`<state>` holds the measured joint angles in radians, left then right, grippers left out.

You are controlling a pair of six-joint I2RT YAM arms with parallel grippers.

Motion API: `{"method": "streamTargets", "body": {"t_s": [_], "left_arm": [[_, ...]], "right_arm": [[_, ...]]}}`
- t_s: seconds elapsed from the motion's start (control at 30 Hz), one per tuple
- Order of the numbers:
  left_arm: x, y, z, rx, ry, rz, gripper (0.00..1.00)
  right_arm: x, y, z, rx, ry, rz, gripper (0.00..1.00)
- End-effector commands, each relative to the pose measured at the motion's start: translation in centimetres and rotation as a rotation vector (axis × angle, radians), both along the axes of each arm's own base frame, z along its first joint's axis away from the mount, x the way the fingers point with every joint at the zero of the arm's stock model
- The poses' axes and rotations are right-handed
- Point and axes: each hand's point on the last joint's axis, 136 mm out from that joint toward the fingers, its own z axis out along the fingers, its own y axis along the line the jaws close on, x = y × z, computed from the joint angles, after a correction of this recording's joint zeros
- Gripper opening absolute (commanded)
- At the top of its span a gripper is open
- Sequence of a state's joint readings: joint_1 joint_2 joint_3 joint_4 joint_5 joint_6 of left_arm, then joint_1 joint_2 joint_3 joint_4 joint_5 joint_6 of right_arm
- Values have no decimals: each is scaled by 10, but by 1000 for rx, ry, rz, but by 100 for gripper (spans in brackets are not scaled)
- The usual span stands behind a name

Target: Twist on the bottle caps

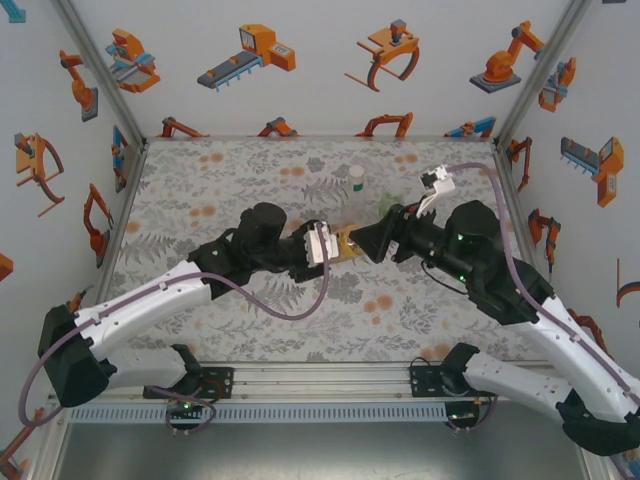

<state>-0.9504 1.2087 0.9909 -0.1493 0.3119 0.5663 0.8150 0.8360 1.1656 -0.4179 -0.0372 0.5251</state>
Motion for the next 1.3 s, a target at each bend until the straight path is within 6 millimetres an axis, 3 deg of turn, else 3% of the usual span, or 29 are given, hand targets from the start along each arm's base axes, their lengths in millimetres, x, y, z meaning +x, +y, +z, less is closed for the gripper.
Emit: {"method": "streamTargets", "body": {"t_s": [0.0, 0.2, 0.4, 0.47, 0.73, 0.93, 1.17, 1.27], "left_arm": [[-19, 1, 19, -61, -35, -88, 0], [-45, 7, 25, -71, -27, -213, 0], [-62, 14, 19, -16, 45, -275, 0], [-65, 16, 17, -7, 54, -284, 0], [-67, 20, 14, -5, 57, -277, 0], [-34, 17, -3, 55, 37, -114, 0], [-26, 16, -7, 56, 36, -80, 0], [-21, 17, -8, 53, 42, -49, 0]], "right_arm": [[-16, -12, 18, -91, -155, 44, 66], [-58, -10, 35, -201, -377, 261, 65], [-117, -4, 37, -241, -621, 579, 63], [-127, -3, 36, -250, -666, 640, 64], [-127, 7, 26, -253, -672, 695, 59], [-101, 6, 13, -313, -646, 575, 55], [-86, 3, 6, -343, -603, 494, 51], [-67, -3, 3, -368, -543, 387, 48]]}}
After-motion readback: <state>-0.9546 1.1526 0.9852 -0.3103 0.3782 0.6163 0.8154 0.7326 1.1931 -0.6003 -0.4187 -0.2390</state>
